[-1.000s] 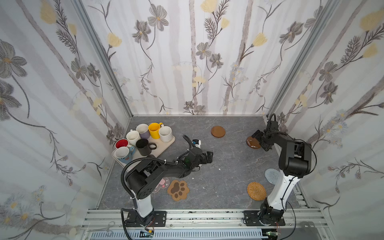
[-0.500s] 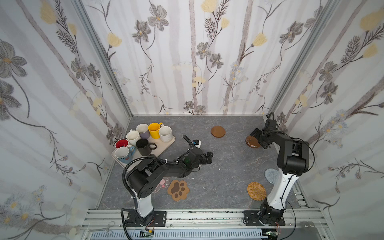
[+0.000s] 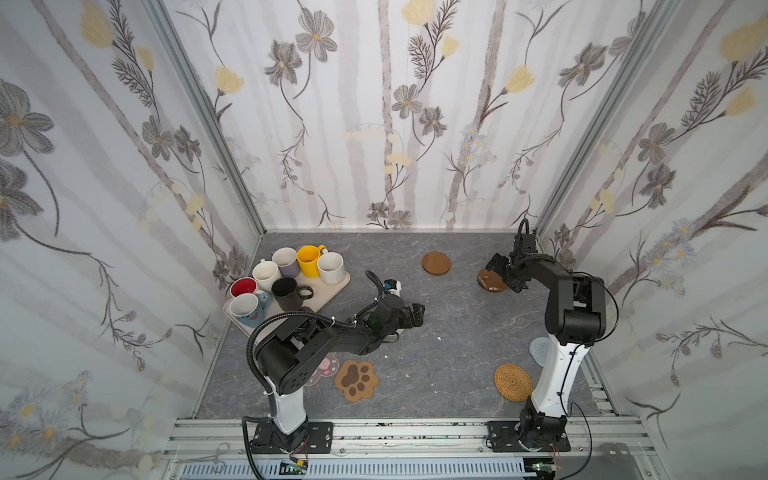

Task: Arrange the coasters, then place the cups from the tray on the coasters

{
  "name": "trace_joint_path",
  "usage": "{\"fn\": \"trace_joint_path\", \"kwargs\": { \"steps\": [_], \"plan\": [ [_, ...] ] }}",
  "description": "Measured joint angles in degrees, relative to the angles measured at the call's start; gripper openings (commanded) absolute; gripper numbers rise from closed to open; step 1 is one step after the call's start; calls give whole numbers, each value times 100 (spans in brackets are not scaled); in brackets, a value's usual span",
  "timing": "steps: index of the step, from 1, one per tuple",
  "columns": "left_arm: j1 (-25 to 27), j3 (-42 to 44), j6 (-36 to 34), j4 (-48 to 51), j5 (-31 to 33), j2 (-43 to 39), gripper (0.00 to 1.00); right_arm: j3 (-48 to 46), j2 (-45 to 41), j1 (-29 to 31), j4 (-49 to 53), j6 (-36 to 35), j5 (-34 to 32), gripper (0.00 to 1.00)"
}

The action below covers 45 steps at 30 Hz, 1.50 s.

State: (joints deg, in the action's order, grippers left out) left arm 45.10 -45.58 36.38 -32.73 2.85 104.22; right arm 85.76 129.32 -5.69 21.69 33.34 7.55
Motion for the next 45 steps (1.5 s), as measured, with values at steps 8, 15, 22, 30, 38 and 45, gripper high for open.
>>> {"fn": "trace_joint_path", "kwargs": {
  "steps": [8, 15, 22, 30, 38, 45],
  "plan": [
    [-4, 0, 2, 0, -7, 2, 100, -227, -219, 28, 195, -87, 223, 100],
    [-11, 0, 2, 0, -9, 2, 100, -439, -256, 85, -74, -122, 437, 100],
    [-31, 0, 0, -7, -9, 31, 100, -111, -39, 157, -131, -81, 511, 100],
    [-87, 0, 9, 0, -28, 105, 100, 216, 83, 466, 120, 22, 638, 100],
    [-96, 20, 22, -9, -57, 109, 100, 310, 96, 645, 168, 114, 708, 100],
    [-101, 87, 24, -48, -55, 107, 100, 581, 264, 824, 175, 267, 752, 100]
  ]
}}
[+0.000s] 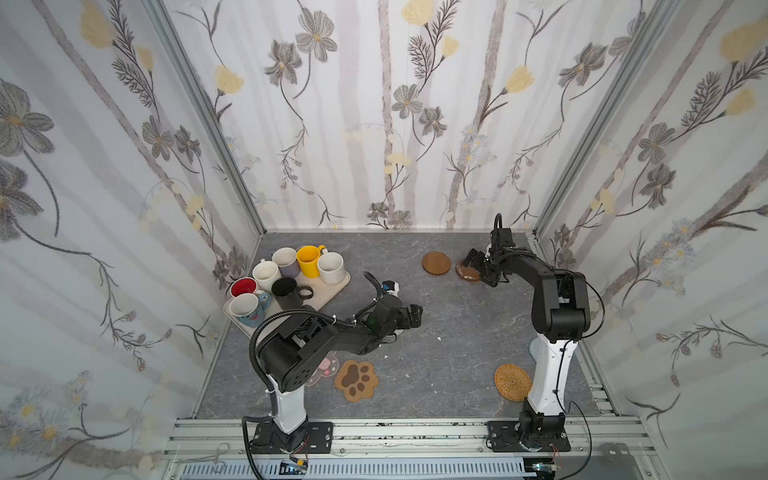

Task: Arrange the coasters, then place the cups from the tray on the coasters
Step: 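Push the white-marked brown coaster with the right gripper toward the plain wooden coaster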

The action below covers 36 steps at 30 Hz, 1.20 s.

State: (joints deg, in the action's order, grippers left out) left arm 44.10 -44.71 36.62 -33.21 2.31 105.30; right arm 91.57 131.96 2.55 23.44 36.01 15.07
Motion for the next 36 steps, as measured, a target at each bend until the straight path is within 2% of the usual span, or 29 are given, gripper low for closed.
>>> {"fn": "trace_joint_path", "kwargs": {
  "steps": [12, 18, 27, 36],
  "plan": [
    [-70, 39, 0, -81, -13, 2, 100, 791, 457, 229, 74, 146, 87, 100],
    [-105, 59, 0, -83, -17, -4, 100, 855, 474, 236, 201, 149, 87, 100],
    [-107, 81, 7, -81, -42, -55, 100, -234, -332, 138, -190, 262, 140, 100],
    [-107, 85, 22, -87, -42, -79, 100, -968, -509, 44, -638, 463, 328, 100]
  ]
}}
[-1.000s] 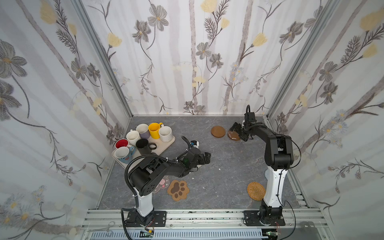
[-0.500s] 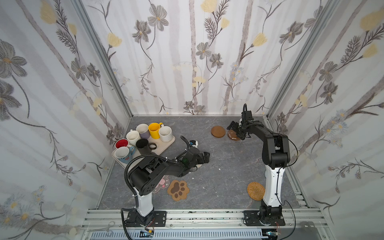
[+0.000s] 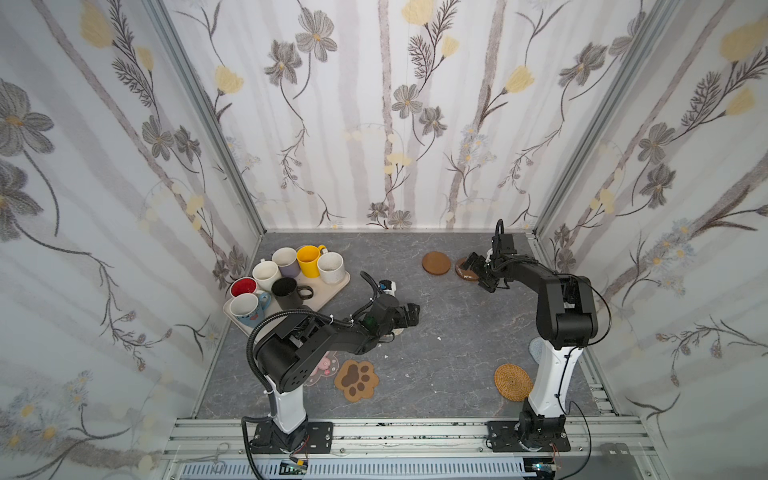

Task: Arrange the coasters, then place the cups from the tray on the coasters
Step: 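Push the white-marked brown coaster with the right gripper toward the plain wooden coaster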

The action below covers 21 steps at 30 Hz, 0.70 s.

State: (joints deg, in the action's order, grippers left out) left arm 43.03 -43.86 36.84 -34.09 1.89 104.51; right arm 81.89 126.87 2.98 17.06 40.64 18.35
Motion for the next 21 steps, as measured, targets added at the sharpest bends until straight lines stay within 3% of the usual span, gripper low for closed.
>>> {"fn": "trace_joint_path", "kwargs": {
  "steps": [21],
  "plan": [
    [-98, 133, 31, 7, 0, -219, 100, 1027, 754, 17, -363, 229, 382, 100]
  ]
}}
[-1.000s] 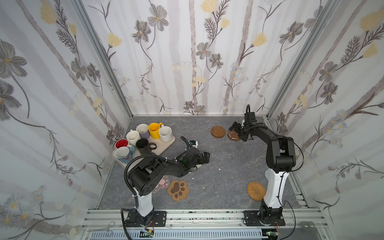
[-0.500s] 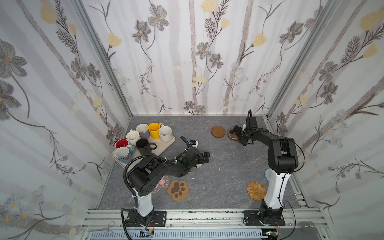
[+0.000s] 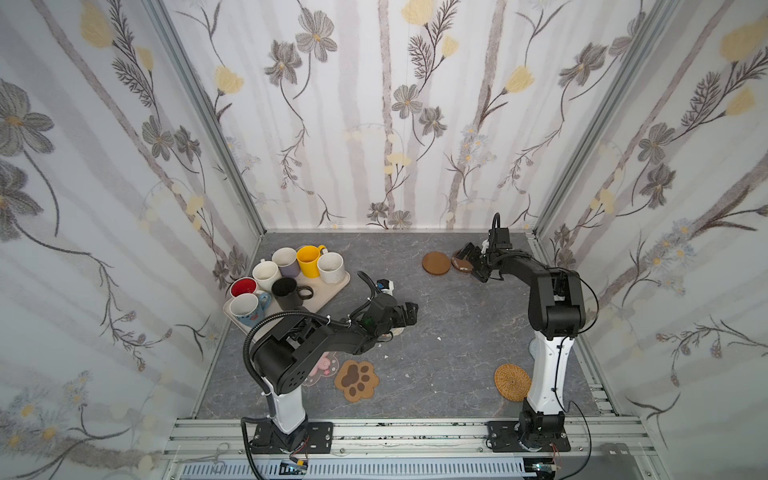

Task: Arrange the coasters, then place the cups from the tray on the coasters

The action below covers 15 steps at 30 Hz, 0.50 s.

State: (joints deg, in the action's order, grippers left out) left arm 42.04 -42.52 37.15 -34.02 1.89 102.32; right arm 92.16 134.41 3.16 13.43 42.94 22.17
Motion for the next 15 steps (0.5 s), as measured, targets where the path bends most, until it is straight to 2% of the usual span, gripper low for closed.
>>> {"fn": "trace_joint_path", "kwargs": {
  "steps": [4, 12, 15],
  "plan": [
    [-50, 219, 35, 52, 37, -476, 96, -199, -295, 63, -11, -409, -79, 100],
    [-120, 313, 35, 1016, 201, -1438, 93, -1298, -1937, 299, -39, -1384, -549, 100],
    [-278, 358, 35, 1539, 210, -1775, 86, -2057, -2627, 365, -98, -1670, -717, 100]
  ]
}}
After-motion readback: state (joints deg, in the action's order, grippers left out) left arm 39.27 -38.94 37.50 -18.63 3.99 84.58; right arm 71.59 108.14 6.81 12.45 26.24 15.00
